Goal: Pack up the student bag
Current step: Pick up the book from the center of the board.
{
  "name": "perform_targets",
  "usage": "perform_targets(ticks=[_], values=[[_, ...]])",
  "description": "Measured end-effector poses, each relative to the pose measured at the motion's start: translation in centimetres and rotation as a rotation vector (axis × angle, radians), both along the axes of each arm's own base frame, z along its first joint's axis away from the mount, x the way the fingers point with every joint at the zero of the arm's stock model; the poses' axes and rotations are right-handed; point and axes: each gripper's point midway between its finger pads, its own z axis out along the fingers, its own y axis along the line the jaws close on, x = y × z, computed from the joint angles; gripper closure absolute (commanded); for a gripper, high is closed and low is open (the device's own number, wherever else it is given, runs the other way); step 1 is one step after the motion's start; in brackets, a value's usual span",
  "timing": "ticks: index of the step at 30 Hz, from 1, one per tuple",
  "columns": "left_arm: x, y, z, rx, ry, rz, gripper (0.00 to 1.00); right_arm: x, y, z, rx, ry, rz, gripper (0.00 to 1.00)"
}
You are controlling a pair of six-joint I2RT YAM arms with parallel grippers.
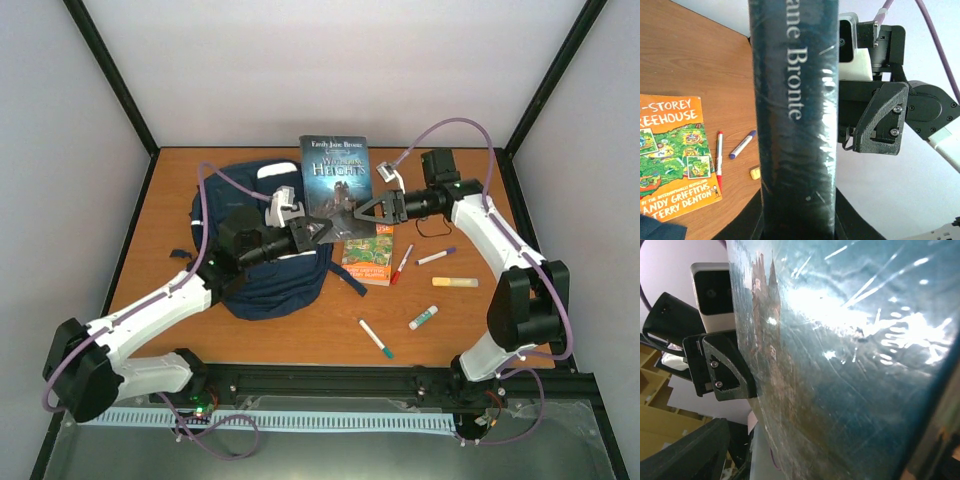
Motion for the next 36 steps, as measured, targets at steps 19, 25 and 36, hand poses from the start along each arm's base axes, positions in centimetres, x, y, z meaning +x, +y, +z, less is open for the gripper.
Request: perform_targets(ticks=[19, 25, 36], values=[[0.4, -0.8, 1.1, -0.08, -0.037, -0.027, 0.47, -0.2, -0.4, 1.9, -0.022, 0.052, -0.068, 0.62], [0.7, -0.7, -1.7, -0.006, 0.009, -0.006, 0.2, 0.1, -0.9, 1.3, -0.028, 0.08, -0.093, 0.78], [1.1, 1.2, -5.0, 0.166, 0.021, 0.068, 0.15, 1.7, -5.2, -3.3, -0.115, 0.125, -0.266, 0.97]])
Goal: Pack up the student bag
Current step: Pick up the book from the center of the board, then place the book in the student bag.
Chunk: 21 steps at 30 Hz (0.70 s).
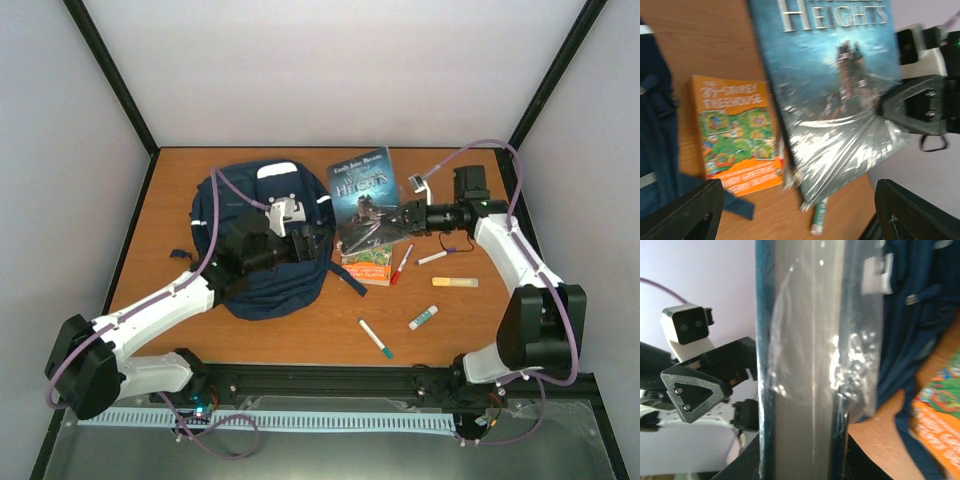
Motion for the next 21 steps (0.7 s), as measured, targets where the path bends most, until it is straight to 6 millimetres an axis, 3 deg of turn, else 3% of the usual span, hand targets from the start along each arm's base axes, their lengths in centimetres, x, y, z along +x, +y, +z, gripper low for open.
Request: perform_targets(ticks=[6, 9, 14, 21], values=[[-0.2, 3.0, -3.7, 0.277, 0.063, 0.06, 0.2, 0.0, -4.3, -2.2, -0.117, -0.096, -0.112, 0.97], [-0.2, 4.6, -4.1, 0.44, 0.082, 0.068, 0.25, -0.9, -6.0, -4.1, -0.183, -0.133, -0.14, 0.97], [-1.1, 6.5, -4.5, 0.642, 0.082, 0.012, 0.31, -3.2, -6.8, -7.0, -0.227, -0.131, -0.119, 0.97], [-3.6, 7.5, -6.3, 0.813, 0.058, -0.159, 0.41, -3.5, -6.8, -7.3, -0.239, -0.183, -0.09, 0.97]])
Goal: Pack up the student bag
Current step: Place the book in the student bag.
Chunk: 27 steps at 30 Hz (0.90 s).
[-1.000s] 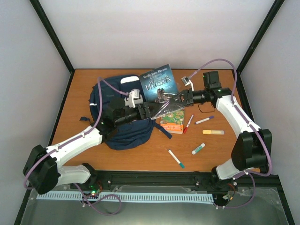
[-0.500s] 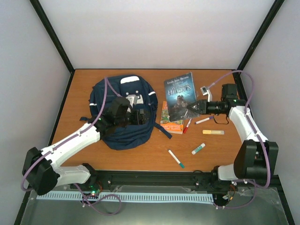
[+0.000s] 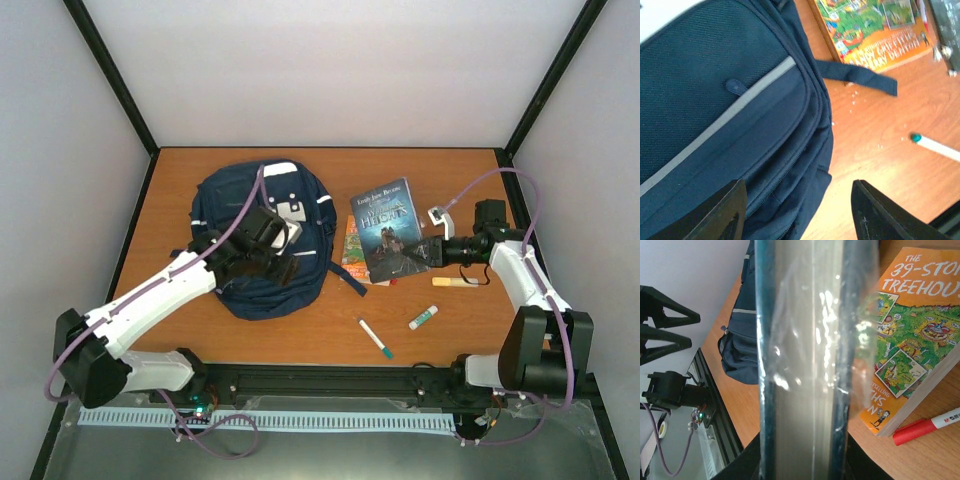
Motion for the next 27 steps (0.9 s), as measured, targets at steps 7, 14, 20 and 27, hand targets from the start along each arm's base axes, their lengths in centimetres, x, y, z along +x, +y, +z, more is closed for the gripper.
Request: perform_targets(ticks=[7, 14, 20, 27], values=[[-2.1, -2.9, -2.5, 0.136, 0.047, -0.196, 0.44, 0.2, 0.0, -0.5, -0.001, 0.004, 0.005, 0.97], [-3.4, -2.6, -7.5, 0.375, 0.13, -0.288, 0.49, 0.2, 0.0, -0.4, -0.002, -0.007, 0.011, 0.97], [-3.2, -1.5, -8.0, 0.454, 0.128, -0.281, 0.48, 0.2, 0.0, -0.4, 0.002, -0.009, 0.014, 0.97], [-2.9, -0.8, -8.2, 0.496, 0.119, -0.267, 0.51, 0.2, 0.1, -0.4, 0.009, -0.005, 0.016, 0.96]])
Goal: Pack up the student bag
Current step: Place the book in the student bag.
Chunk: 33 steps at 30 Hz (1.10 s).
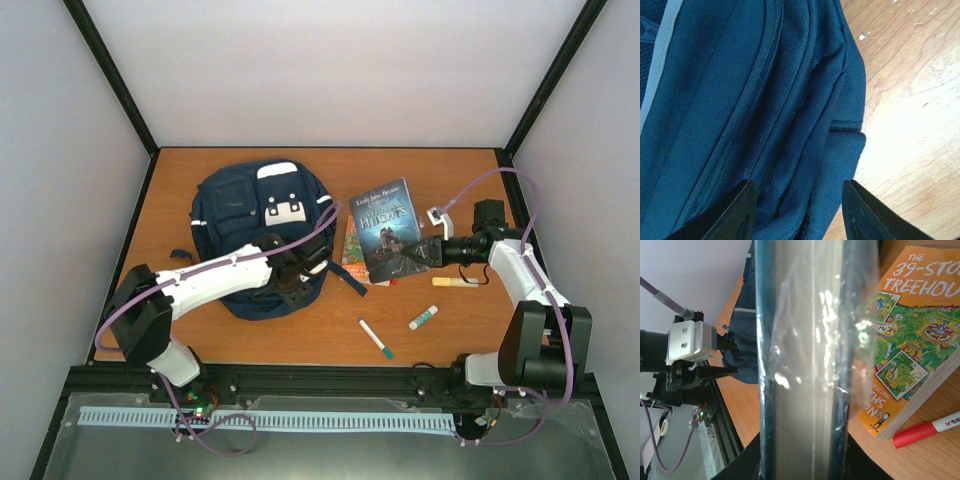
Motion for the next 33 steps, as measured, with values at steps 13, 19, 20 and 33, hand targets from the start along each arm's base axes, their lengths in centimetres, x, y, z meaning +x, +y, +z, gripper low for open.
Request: perform_targets(ticks=[13, 19, 20, 33], values=[[0.1, 0.3, -2.5, 0.084, 0.034, 0.01, 0.6, 0.0, 0.0, -0.1, 0.002, 0.001, 0.002, 0.96], [0.5, 0.4, -2.8, 0.1, 0.02, 0.029, 0.65, 0.0, 0.0, -0.2, 0.003, 0.007, 0.002, 0.95], [0.6, 0.4, -2.9, 0.105, 0.018, 0.032, 0.66, 0.0, 0.0, -0.2, 0.003, 0.009, 0.002, 0.95], [1.8, -1.6, -2.4, 0.058, -0.005, 0.039, 0.87, 0.1, 0.0, -0.4, 0.004, 0.015, 0.002, 0.95]])
